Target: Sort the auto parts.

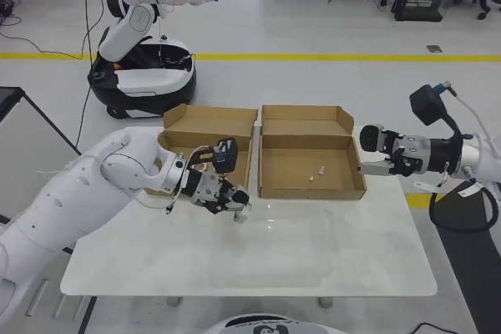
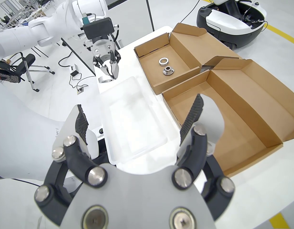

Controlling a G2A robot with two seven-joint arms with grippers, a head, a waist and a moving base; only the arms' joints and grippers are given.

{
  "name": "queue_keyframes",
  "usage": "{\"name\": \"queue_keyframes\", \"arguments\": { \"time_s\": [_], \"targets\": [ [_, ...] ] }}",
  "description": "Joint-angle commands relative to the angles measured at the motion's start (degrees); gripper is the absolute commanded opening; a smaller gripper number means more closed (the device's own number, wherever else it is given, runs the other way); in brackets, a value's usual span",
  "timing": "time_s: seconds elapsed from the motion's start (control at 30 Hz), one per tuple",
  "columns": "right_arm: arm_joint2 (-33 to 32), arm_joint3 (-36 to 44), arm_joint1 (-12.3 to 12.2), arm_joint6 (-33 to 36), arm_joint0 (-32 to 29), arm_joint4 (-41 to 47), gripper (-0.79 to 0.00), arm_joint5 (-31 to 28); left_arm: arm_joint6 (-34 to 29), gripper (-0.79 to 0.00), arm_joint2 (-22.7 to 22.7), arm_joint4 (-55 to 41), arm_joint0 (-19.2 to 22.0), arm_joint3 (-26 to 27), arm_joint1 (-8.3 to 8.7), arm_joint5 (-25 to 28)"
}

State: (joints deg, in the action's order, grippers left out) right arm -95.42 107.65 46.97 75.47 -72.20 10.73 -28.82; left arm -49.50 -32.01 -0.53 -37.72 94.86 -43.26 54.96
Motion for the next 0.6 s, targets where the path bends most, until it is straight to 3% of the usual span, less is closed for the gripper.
{"name": "queue_keyframes", "arguments": {
  "time_s": [0.0,0.3,0.57],
  "targets": [
    [0.0,0.0,0.0,0.0,0.0,0.0,0.0,0.0,3.2,-0.785,0.1,-2.4,-0.7,-0.2,0.65,3.0],
    [0.0,0.0,0.0,0.0,0.0,0.0,0.0,0.0,3.2,-0.785,-2.5,-19.0,-4.0,4.4,3.27,3.0],
    [0.0,0.0,0.0,0.0,0.0,0.0,0.0,0.0,3.2,-0.785,-7.7,-28.8,-8.8,8.5,5.14,3.0]
  ]
}}
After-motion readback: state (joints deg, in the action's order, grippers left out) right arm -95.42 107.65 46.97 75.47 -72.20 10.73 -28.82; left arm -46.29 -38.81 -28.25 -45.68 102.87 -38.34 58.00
